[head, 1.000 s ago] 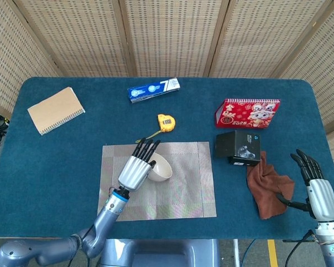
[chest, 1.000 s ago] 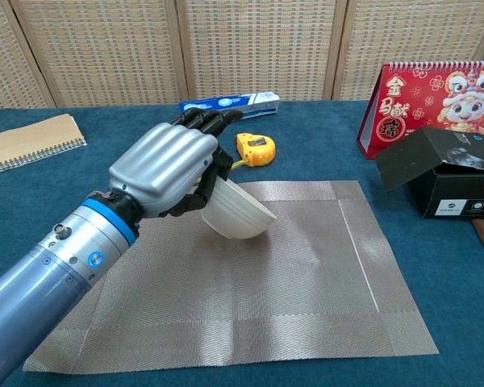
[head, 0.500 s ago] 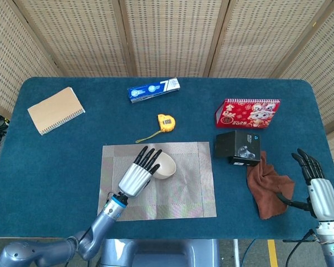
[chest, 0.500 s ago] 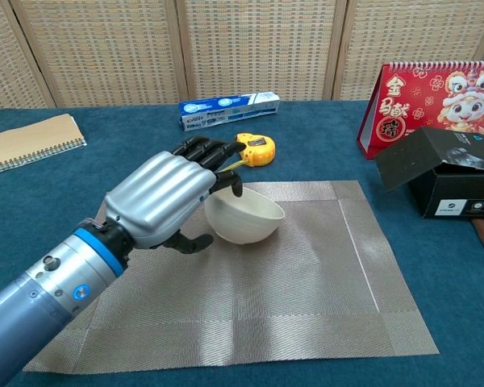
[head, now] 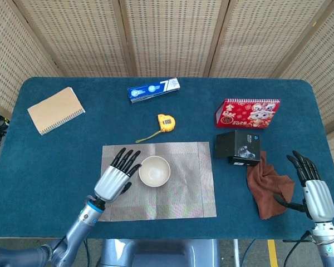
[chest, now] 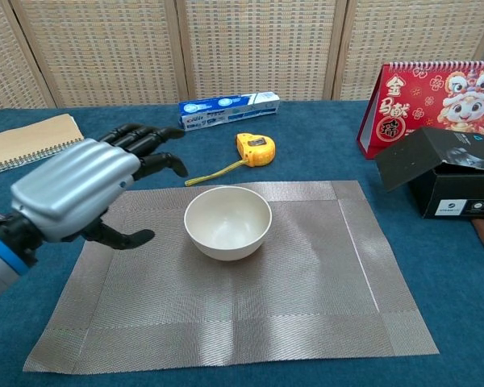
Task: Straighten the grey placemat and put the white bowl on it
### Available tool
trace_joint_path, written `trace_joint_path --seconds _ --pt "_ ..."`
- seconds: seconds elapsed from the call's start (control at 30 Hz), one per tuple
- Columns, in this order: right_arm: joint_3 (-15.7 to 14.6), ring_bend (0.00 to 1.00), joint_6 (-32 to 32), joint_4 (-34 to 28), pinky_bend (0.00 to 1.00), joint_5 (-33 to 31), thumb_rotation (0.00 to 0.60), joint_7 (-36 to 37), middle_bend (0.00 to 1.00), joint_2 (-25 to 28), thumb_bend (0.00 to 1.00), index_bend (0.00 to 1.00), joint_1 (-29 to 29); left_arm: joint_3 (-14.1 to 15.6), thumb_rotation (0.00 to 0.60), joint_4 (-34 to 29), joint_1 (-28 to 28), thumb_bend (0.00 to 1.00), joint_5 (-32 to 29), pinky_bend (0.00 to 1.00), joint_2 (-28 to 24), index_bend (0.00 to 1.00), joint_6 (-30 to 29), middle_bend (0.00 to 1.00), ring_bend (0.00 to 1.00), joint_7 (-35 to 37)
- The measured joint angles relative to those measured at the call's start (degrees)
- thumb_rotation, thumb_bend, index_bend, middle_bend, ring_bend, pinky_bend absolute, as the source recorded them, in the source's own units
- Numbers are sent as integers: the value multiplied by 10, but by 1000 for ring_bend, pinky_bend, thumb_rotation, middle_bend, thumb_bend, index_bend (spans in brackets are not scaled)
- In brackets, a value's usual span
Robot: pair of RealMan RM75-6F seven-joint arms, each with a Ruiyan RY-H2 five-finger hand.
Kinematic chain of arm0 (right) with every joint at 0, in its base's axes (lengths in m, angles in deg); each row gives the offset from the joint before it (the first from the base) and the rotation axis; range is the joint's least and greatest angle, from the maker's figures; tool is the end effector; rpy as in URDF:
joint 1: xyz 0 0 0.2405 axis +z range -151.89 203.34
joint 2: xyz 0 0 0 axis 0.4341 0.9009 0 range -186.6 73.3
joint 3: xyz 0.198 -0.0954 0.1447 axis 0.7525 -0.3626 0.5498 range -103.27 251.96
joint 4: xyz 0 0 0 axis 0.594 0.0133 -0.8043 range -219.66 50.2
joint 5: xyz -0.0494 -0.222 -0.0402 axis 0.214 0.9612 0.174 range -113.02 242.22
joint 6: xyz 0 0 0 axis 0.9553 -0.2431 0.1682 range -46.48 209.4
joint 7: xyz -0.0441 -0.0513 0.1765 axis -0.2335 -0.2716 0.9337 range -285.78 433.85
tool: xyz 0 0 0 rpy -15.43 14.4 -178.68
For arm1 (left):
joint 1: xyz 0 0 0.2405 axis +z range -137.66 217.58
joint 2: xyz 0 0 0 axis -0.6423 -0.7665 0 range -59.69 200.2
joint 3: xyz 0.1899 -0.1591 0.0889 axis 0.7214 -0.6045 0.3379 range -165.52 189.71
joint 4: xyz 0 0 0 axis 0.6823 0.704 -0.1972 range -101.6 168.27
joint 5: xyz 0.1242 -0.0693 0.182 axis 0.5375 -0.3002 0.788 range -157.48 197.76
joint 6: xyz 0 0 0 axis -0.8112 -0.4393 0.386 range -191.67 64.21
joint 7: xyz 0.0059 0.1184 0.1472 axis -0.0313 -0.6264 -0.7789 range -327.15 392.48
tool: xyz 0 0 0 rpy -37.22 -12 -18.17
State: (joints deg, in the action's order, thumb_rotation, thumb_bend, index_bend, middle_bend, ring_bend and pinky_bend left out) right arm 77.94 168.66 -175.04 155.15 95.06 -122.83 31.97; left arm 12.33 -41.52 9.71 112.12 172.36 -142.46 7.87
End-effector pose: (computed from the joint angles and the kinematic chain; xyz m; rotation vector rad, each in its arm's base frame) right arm -0.3059 -0.2381 0.1370 1.3109 -1.1076 1.2720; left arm -0.1361 0.2927 -0.0833 -1.8638 -0.5073 -1.1504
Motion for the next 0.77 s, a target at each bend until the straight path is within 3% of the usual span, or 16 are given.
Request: trace_joint_path --seconds 0.4,0.77 --pt "-7 0 -20 2 0 -3 600 -35 0 2 111 103 4 22 600 -112 92 232 -36 0 -150 81 -70 0 0 12" --pt "-19 0 -40 -4 0 3 600 -79 0 4 111 104 10 54 600 -182 178 231 -58 0 -256 65 -130 0 0 36"
